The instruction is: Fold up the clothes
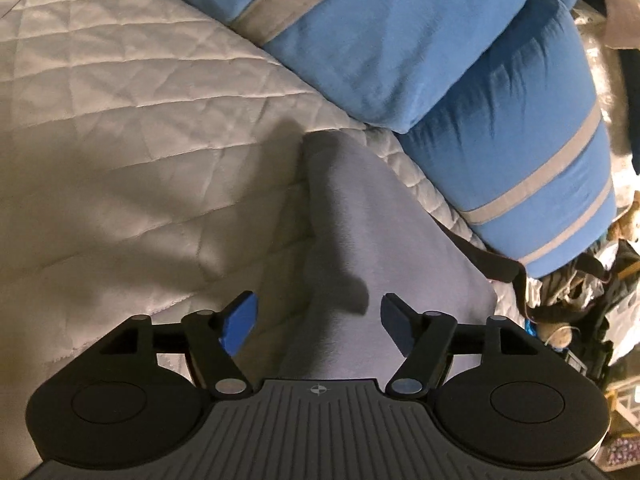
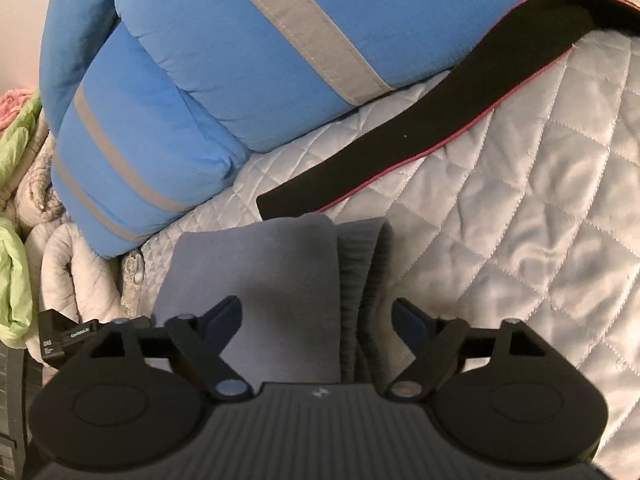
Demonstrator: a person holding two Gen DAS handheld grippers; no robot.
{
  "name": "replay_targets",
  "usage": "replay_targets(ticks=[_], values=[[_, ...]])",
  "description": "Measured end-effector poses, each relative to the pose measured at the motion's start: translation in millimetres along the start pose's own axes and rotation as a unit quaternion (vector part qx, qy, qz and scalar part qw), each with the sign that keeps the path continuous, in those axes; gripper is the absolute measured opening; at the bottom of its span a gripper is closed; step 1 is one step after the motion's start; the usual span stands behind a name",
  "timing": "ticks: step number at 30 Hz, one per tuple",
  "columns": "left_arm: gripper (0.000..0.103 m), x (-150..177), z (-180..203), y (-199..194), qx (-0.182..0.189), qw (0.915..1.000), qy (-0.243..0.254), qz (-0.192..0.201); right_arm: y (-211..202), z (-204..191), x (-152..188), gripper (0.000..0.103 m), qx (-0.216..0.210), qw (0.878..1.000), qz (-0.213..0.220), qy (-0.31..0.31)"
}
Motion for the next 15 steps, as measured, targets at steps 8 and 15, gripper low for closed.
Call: replay_targets(ticks=[8,15], values=[[0.069,20,-13,11,0.047,0.9984,-0.031,-0.010,10,17,22,0.103,-0.021,0.999,-0.014,0.019],[0.072,34,-12,15,0.090,0.9945,-0.038,-0.038,10,17,43,0.102,-0.061,0.997,-0.041,0.034]])
Point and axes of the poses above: each gripper's, at about its wrist camera, not at the fingertips, and y roughly the way its jaws point, z to its right, x to its underside, the point moved 7 cm from there along y, roughly the way its jaws point, and after that the axes turned 9 degrees about -z, right-handed, at the moved point
